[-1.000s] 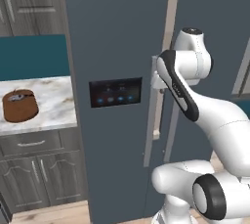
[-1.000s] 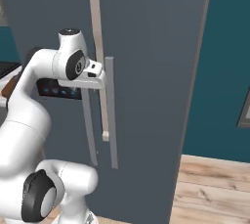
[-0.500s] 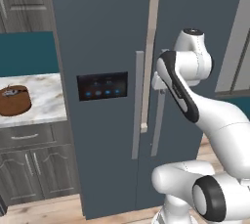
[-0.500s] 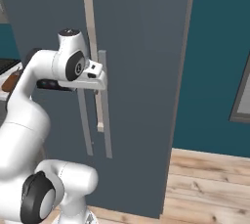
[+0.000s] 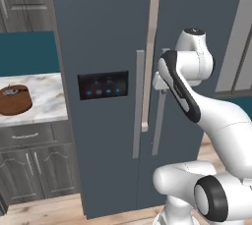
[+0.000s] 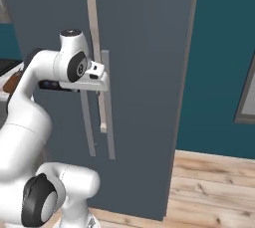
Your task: Retrieve a lemon from the fridge and place it on the cutting board with the fish.
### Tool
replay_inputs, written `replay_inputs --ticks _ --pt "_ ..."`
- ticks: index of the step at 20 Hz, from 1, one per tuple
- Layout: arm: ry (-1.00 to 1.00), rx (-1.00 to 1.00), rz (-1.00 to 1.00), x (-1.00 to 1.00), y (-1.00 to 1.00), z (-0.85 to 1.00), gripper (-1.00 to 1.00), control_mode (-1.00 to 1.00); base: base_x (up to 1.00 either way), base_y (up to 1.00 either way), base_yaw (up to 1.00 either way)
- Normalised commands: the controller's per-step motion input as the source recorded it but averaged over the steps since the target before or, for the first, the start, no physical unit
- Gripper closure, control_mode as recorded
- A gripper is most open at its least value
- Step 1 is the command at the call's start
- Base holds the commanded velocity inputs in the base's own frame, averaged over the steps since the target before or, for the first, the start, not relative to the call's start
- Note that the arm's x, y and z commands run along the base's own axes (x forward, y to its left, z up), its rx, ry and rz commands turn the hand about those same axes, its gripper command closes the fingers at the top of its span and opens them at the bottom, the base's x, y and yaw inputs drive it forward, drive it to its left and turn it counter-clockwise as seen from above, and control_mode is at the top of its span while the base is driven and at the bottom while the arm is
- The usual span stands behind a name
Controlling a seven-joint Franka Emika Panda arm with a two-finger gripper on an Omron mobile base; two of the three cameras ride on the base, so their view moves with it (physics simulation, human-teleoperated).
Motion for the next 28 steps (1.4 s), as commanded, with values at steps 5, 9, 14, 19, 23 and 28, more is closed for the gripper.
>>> replay_inputs --ticks 5,9,14,19,23,28 --pt "0.0 0.0 0.0 0.0 0.0 0.0 -1.0 1.0 -0.35 0.04 -0.01" --pt "-0.03 0.0 -0.01 0.0 -0.03 -0.04 -1.0 -1.0 -0.08 0.01 -0.02" --pt "-0.14 0.0 -0.01 0.36 -0.27 -0.21 -1.0 -1.0 0.0 0.0 0.0" --pt "-0.24 -0.01 -0.02 0.68 -0.19 -0.34 -1.0 -1.0 0.0 0.0 0.0" --pt "-0.33 0.0 -0.05 0.54 0.0 -0.27 -1.0 -1.0 0.0 0.0 0.0" --pt "-0.27 0.0 -0.11 0.63 0.05 -0.26 -1.0 -1.0 0.0 0.0 0.0"
